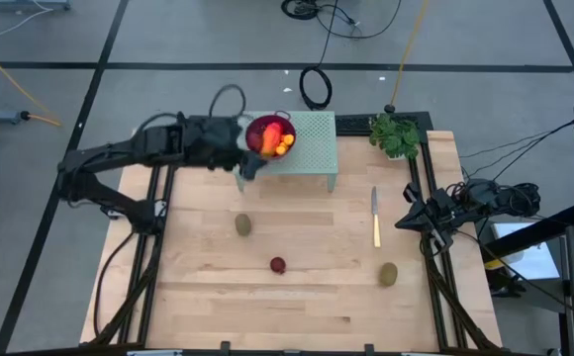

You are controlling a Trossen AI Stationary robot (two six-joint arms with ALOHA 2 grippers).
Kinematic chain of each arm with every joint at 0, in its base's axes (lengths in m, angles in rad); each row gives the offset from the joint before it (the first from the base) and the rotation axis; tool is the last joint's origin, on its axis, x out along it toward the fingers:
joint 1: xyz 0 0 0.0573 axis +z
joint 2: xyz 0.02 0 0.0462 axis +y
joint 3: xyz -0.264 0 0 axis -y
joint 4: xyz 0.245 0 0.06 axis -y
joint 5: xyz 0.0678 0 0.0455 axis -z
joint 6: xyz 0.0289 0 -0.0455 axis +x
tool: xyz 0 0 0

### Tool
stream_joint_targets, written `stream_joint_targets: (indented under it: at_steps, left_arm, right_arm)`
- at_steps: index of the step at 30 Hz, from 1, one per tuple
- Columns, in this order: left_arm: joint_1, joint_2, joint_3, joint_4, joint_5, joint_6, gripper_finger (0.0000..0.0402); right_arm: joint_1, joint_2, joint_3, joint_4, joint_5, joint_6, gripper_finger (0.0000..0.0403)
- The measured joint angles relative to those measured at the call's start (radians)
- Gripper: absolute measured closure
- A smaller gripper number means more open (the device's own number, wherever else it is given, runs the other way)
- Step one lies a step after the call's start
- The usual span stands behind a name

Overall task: Pick & Place Fruit
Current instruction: Put the pomegranate into the violet strainer bowl on the shelf

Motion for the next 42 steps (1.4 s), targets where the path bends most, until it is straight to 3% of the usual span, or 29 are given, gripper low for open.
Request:
stream_joint_targets:
  at_steps: [4, 9, 17, 28, 42]
  left_arm:
    - [-0.151, 0.009, 0.000, -0.009, -0.024, -0.106, 0.0105]
    - [-0.317, 0.040, 0.000, -0.012, -0.103, -0.370, 0.0105]
    - [-0.486, 0.126, 0.000, -0.017, -0.162, -0.738, 0.0105]
    - [-0.570, 0.329, 0.000, -0.024, -0.149, -1.033, 0.0105]
    - [-0.566, 0.529, 0.000, -0.044, -0.062, -1.196, 0.0106]
  right_arm:
    - [0.000, 0.000, 0.000, 0.000, 0.000, 0.000, 0.0403]
    - [0.000, 0.000, 0.000, 0.000, 0.000, 0.000, 0.0403]
    - [0.000, 0.000, 0.000, 0.000, 0.000, -0.005, 0.0403]
    - [0.000, 0.000, 0.000, 0.000, 0.000, -0.007, 0.0403]
    - [0.000, 0.000, 0.000, -0.002, 0.000, -0.007, 0.0403]
